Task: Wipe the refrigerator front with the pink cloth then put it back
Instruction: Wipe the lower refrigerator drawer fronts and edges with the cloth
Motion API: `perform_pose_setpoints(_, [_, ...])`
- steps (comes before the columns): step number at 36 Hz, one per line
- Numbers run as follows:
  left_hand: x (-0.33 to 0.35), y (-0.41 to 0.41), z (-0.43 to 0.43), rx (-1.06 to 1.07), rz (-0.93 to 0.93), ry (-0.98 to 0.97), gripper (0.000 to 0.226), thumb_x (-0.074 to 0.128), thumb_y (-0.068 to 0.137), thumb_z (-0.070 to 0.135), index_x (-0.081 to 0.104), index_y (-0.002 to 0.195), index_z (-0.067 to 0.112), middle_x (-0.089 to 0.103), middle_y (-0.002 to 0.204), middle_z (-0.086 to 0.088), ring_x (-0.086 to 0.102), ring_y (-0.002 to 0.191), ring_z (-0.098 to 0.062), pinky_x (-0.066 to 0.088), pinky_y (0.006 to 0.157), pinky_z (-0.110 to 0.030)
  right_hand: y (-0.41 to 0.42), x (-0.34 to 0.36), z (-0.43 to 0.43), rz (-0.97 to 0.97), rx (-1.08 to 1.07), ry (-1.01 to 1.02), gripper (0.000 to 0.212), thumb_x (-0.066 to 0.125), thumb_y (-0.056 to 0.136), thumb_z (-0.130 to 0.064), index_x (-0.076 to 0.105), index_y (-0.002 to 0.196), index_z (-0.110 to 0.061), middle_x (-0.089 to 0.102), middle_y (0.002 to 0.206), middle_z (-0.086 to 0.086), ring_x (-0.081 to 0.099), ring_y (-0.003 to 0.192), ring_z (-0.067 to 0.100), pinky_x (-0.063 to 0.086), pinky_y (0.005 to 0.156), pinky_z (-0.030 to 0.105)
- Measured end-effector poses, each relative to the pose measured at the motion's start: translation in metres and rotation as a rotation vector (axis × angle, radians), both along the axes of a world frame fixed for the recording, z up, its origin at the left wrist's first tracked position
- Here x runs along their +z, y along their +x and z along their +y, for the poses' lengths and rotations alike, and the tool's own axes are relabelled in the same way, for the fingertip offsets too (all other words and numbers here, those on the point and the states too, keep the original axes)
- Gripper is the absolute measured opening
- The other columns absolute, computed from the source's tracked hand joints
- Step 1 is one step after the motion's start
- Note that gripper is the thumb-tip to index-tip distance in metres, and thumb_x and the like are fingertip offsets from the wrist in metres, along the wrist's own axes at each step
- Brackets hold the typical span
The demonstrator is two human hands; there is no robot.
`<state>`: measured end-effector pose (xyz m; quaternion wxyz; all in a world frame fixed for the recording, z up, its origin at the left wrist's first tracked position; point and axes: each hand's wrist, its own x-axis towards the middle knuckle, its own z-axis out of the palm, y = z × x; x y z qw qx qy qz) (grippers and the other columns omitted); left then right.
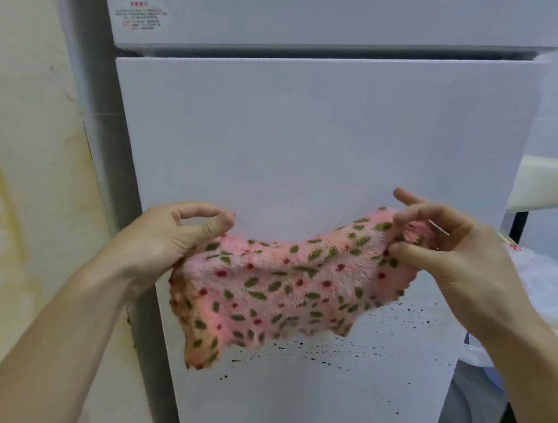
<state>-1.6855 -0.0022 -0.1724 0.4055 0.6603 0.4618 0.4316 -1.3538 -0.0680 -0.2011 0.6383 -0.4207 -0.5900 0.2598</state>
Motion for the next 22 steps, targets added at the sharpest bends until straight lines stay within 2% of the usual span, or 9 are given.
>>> perform_pose_setpoints(3, [0.006,-0.01,-0.004,-0.159,0.006,-0.04,0.048,0.09,0.063,0.032,0.082,0.11,0.025,0.079,0.115,0.0,0.076,0.103,-0.01,0.057,0.091,-0.027,0.004,0.004,-0.001,-0.032,-0.025,-0.001,0.034,0.075,0.085,0.012,0.08,0.097,-0.019,0.072,0.132,-0.011,0.068,0.122,0.004,0.057,0.094,0.02])
perform_pose_setpoints(5, [0.007,-0.015,-0.007,-0.204,0.045,-0.009,0.053,0.089,0.06,0.015,0.082,0.111,0.029,0.078,0.119,0.002,0.073,0.112,-0.015,0.053,0.1,-0.035,0.006,0.007,0.001,-0.077,-0.089,-0.008,0.032,0.076,0.088,0.006,0.08,0.105,-0.02,0.074,0.128,-0.013,0.07,0.117,0.004,0.06,0.089,0.022])
perform_pose_setpoints(7, [0.007,-0.016,-0.008,-0.205,0.094,0.042,0.052,0.088,0.062,0.006,0.083,0.107,0.031,0.079,0.116,0.003,0.073,0.112,-0.014,0.056,0.097,-0.03,0.004,0.008,0.001,-0.141,-0.164,-0.003,0.031,0.074,0.093,-0.001,0.079,0.108,-0.027,0.077,0.118,-0.017,0.073,0.107,0.001,0.06,0.085,0.018])
perform_pose_setpoints(9, [0.006,-0.014,-0.009,-0.126,0.14,0.111,0.042,0.087,0.067,0.007,0.084,0.099,0.035,0.08,0.111,0.009,0.074,0.108,-0.009,0.06,0.093,-0.026,0.001,0.007,0.0,-0.256,-0.251,0.022,0.029,0.072,0.096,-0.007,0.078,0.109,-0.032,0.078,0.105,-0.02,0.072,0.099,-0.005,0.055,0.081,0.007])
perform_pose_setpoints(13, [0.002,-0.008,-0.005,0.128,0.191,0.273,0.018,0.086,0.065,0.036,0.083,0.083,0.039,0.075,0.096,0.012,0.074,0.097,-0.016,0.063,0.089,-0.049,0.0,0.005,-0.001,-0.446,-0.37,0.033,0.017,0.066,0.102,-0.014,0.077,0.101,-0.027,0.073,0.084,-0.013,0.065,0.069,-0.005,0.042,0.06,0.0])
perform_pose_setpoints(15, [0.003,-0.007,-0.005,0.179,0.231,0.344,0.018,0.084,0.067,0.044,0.082,0.082,0.037,0.065,0.102,0.013,0.071,0.098,-0.017,0.063,0.085,-0.046,0.0,0.006,-0.001,-0.573,-0.391,0.014,0.017,0.063,0.103,-0.019,0.072,0.097,-0.032,0.067,0.098,-0.016,0.055,0.088,-0.002,0.037,0.075,-0.001])
perform_pose_setpoints(17, [0.004,-0.007,-0.007,0.172,0.32,0.399,0.016,0.084,0.075,0.045,0.08,0.084,0.032,0.058,0.117,0.021,0.065,0.109,-0.006,0.058,0.087,-0.033,0.002,0.005,0.001,-0.601,-0.385,-0.037,0.019,0.058,0.104,-0.025,0.068,0.092,-0.035,0.062,0.117,-0.024,0.043,0.118,0.004,0.031,0.095,0.008])
perform_pose_setpoints(19, [0.006,-0.009,-0.01,0.111,0.353,0.409,0.014,0.082,0.08,0.042,0.078,0.082,0.029,0.059,0.125,0.026,0.06,0.115,0.006,0.052,0.089,-0.027,0.001,0.007,-0.001,-0.52,-0.331,-0.077,0.026,0.051,0.107,-0.026,0.07,0.089,-0.028,0.06,0.125,-0.028,0.039,0.13,0.005,0.031,0.107,0.027])
perform_pose_setpoints(22, [0.006,-0.011,-0.011,-0.098,0.268,0.282,0.015,0.078,0.079,0.04,0.074,0.081,0.025,0.075,0.093,0.013,0.067,0.082,0.0,0.049,0.075,-0.021,-0.007,0.011,-0.004,-0.338,-0.294,-0.149,0.038,0.041,0.104,-0.031,0.074,0.093,-0.019,0.071,0.109,-0.02,0.06,0.108,0.01,0.047,0.084,0.036])
